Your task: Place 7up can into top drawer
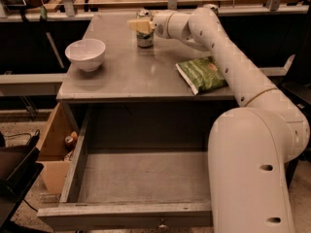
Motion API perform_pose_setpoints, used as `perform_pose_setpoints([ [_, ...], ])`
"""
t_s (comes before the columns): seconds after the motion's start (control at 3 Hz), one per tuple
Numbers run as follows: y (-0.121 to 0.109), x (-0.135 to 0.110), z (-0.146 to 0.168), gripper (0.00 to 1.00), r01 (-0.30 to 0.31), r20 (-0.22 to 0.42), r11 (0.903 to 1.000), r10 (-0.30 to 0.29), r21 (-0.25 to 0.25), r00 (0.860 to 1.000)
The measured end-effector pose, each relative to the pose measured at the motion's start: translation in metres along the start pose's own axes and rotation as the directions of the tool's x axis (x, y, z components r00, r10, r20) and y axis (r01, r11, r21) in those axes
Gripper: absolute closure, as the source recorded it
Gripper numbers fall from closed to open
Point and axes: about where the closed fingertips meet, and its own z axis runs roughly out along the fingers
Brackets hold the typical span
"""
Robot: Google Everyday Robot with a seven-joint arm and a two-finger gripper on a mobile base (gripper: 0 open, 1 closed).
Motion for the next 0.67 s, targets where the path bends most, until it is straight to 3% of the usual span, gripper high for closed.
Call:
perform_pose_setpoints([
  [0.67,0.0047,0.0017,0.0054,0.87,-0.002,-0.001,1.0000,0.002,-0.009,1.000],
])
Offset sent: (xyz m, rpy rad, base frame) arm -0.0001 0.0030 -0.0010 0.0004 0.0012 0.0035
